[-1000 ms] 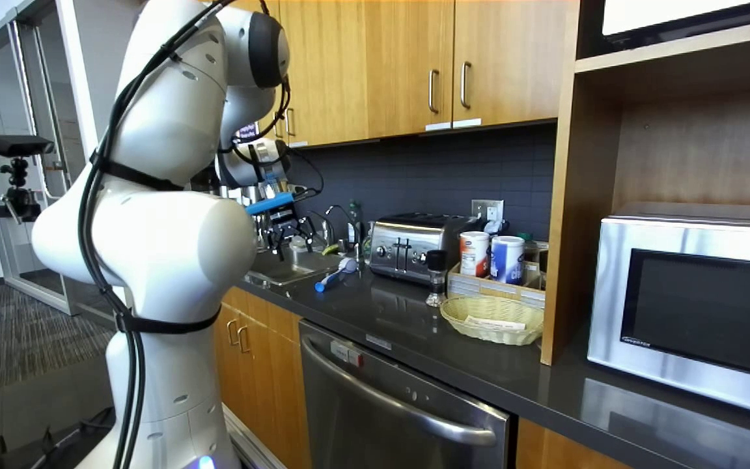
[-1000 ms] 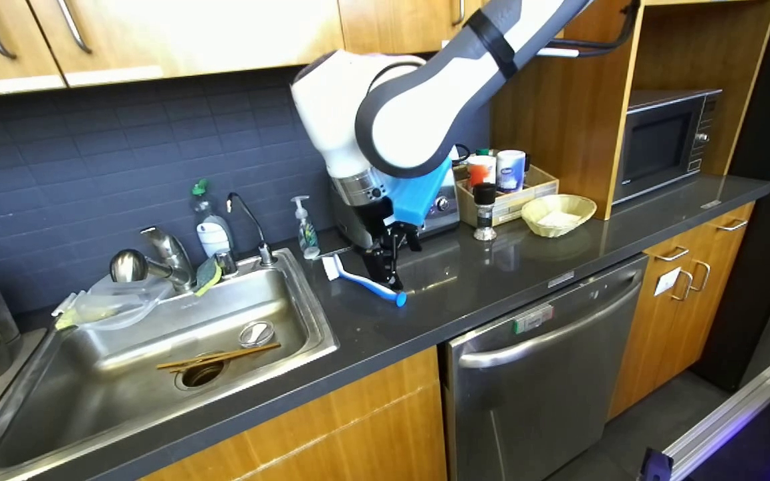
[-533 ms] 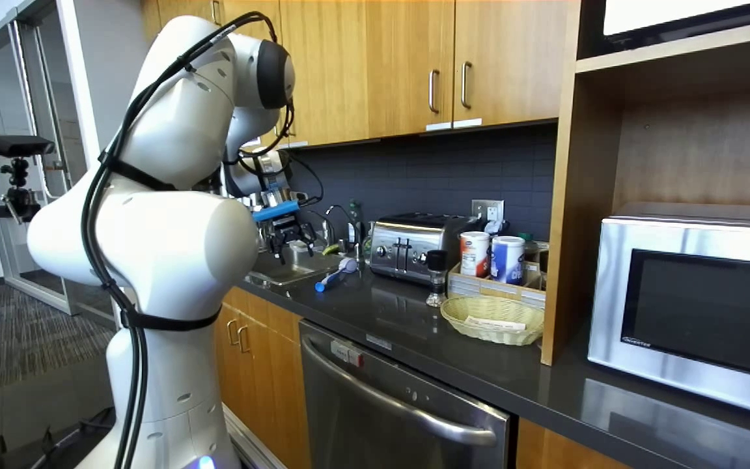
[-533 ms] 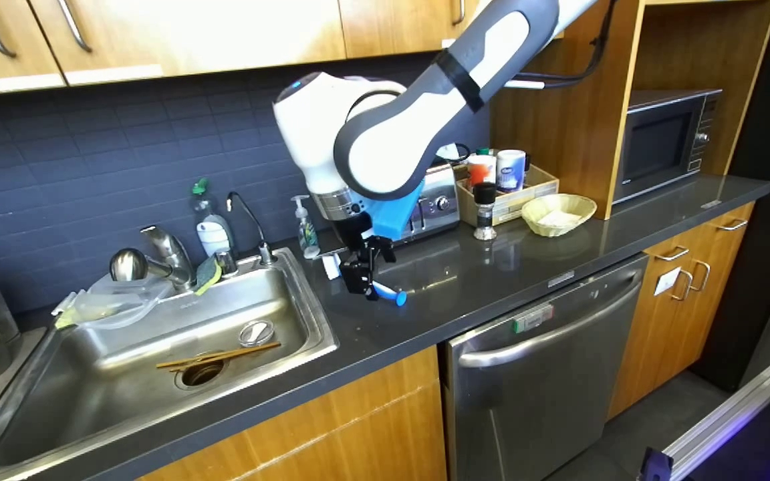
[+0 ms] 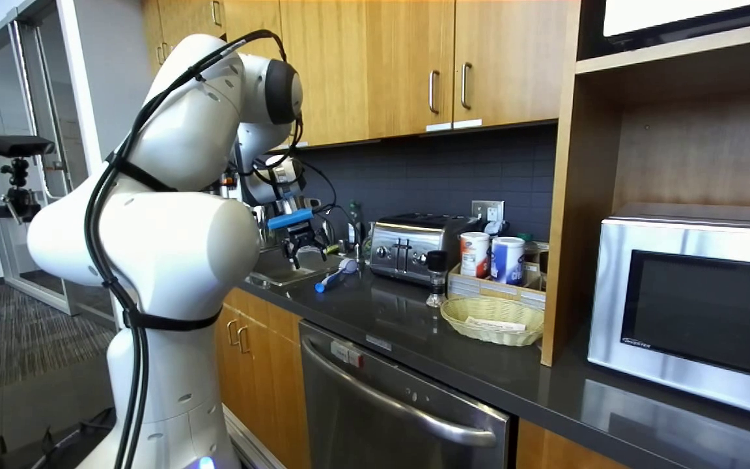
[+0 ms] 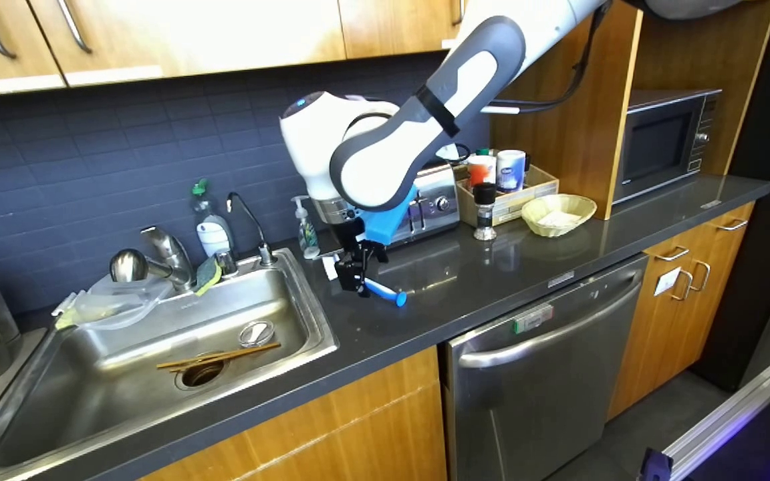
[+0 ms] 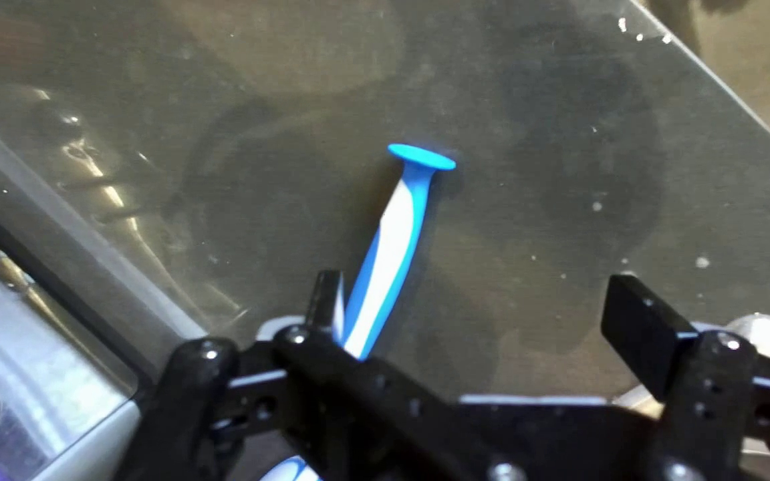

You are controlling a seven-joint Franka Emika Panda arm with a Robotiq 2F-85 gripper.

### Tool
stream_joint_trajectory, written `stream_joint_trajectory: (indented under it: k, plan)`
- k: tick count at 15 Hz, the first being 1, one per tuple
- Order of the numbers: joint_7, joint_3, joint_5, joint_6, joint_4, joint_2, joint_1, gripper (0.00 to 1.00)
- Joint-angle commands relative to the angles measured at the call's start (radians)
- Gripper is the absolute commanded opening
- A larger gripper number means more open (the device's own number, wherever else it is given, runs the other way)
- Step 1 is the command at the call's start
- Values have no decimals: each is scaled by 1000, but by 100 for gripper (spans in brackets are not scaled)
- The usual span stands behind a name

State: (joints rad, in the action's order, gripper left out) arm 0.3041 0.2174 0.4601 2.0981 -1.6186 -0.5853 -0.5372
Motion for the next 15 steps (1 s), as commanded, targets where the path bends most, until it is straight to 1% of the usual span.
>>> stream_joint_trajectory:
  k: [1, 6, 15]
  plan:
    - [-9, -41, 0, 16, 44, -35, -4, 100]
    - [-7, -70, -6, 26, 57, -67, 2, 100]
    - [-14, -75, -18, 13, 81, -136, -15, 100]
